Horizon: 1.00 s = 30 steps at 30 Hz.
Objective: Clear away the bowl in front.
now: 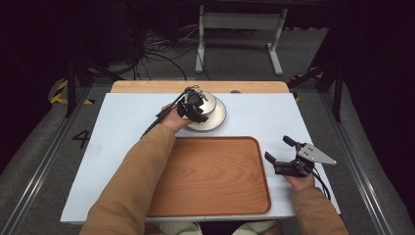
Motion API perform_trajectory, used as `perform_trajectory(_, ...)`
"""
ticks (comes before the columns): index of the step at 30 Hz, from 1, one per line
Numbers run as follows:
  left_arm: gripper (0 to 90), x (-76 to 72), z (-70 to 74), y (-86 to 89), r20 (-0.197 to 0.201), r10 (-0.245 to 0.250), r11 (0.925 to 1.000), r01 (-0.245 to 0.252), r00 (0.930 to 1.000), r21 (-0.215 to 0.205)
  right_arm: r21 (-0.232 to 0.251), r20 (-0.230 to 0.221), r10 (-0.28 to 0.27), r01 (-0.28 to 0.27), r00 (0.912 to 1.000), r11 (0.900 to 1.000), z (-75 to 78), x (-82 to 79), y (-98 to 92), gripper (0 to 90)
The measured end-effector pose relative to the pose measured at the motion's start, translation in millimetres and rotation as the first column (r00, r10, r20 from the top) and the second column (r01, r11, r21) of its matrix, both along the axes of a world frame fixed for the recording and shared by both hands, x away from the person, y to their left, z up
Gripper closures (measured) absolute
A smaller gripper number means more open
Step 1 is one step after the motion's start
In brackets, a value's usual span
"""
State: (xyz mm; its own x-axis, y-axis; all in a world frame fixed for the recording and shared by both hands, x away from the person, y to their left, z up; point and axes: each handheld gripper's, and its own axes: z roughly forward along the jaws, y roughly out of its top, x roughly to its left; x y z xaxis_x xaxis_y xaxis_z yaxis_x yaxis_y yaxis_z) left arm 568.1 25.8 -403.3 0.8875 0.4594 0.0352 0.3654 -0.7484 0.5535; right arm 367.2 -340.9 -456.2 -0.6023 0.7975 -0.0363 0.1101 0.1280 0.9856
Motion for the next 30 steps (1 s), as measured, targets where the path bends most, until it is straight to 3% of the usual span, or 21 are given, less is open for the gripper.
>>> perform_trajectory(7, 69.3, -3.1, -0.9, -5.9, 0.039, -0.044, 0.9953, 0.04, 0.9982, 0.088, 0.002, 0.002, 0.0, 0.0, 1.0, 1.0, 0.0, 0.1, -0.2, 3.4)
perform_trajectory(12, 72.6, -3.5, -1.6, -8.1, 0.049, -0.06, 0.9941, 0.055, 0.997, 0.093, 0.003, 0.002, -0.001, 0.001, 1.0, 1.0, 0.0, 0.0, -0.2, 3.3)
perform_trajectory(20, 81.2, -5.5, 1.1, -16.5, 0.06, -0.097, 0.985, 0.087, 0.9935, 0.149, 0.005, 0.001, -0.002, 0.002, 1.0, 1.0, -0.1, 0.1, -0.4, 3.3)
perform_trajectory(22, 82.0, -5.6, 2.2, -18.2, 0.062, -0.107, 0.9813, 0.096, 0.9923, 0.167, 0.007, 0.001, -0.003, 0.003, 1.0, 1.0, -0.1, 0.1, -0.5, 3.3)
perform_trajectory(30, 83.0, -7.1, 3.0, -21.6, 0.068, -0.108, 0.9781, 0.093, 0.9918, 0.186, 0.008, 0.002, -0.005, 0.005, 1.0, 1.0, -0.1, 0.0, -0.7, 3.2)
